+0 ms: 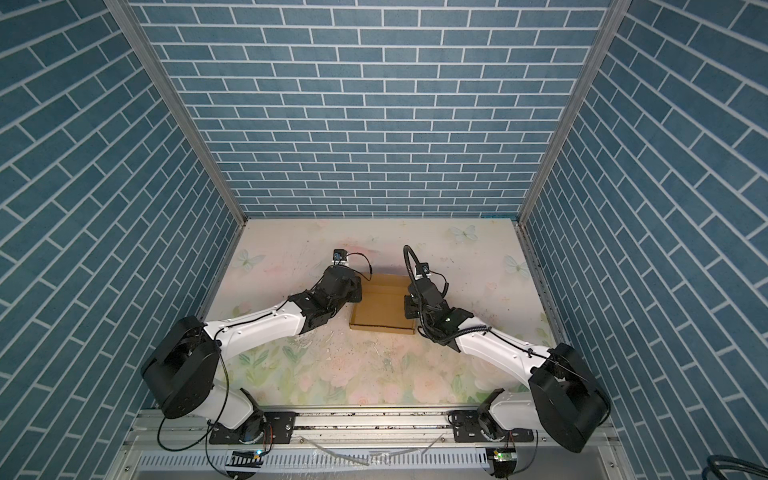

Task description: Fold the paper box

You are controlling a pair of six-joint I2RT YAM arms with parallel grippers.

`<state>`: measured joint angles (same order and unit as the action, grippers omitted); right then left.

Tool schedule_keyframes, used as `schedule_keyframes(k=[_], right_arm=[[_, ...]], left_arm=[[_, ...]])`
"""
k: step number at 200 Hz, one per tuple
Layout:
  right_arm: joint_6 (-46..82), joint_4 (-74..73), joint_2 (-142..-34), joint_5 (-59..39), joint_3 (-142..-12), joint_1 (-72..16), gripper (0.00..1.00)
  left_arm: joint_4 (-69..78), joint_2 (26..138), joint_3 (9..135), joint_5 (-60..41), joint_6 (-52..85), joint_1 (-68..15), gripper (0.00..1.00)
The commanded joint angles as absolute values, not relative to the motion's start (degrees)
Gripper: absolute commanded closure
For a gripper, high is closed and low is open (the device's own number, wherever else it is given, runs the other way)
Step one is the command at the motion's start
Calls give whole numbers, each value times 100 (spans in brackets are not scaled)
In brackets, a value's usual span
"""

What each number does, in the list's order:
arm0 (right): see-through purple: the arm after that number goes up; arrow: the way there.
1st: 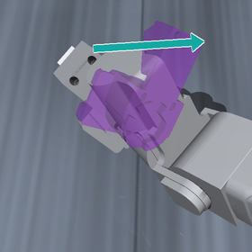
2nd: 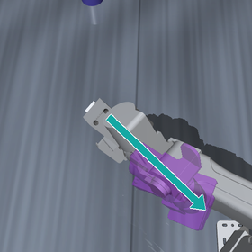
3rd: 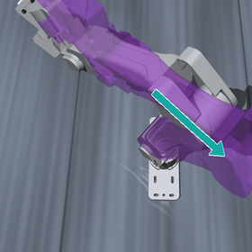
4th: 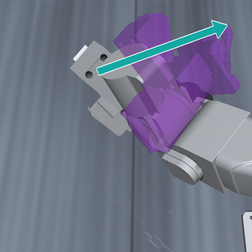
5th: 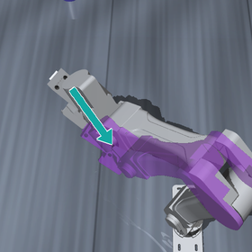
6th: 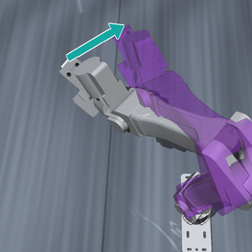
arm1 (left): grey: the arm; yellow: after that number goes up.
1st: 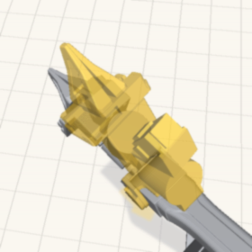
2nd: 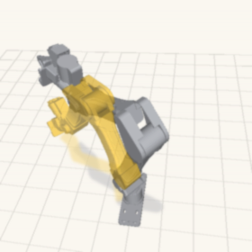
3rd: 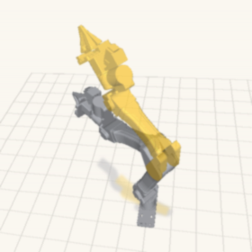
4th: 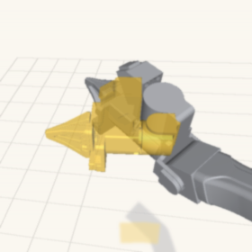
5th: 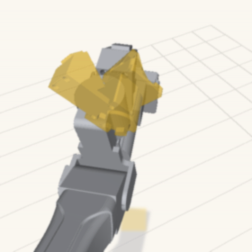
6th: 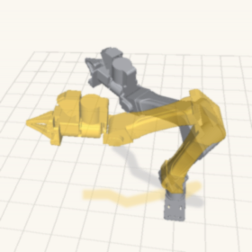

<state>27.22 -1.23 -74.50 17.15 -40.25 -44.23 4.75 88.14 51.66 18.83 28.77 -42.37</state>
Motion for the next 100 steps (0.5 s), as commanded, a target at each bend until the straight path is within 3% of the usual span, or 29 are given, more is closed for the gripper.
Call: schedule_keyframes(k=[1,100], right_arm=[[2935,-200,-7341,1725,-3872,-4517,85],[3093,-365,-7260,1933,-3536,-4645,86]], left_arm=[[525,8710,5009,1837,3016,-4306,94],[878,8635,4585,1806,2927,-4401,94]])
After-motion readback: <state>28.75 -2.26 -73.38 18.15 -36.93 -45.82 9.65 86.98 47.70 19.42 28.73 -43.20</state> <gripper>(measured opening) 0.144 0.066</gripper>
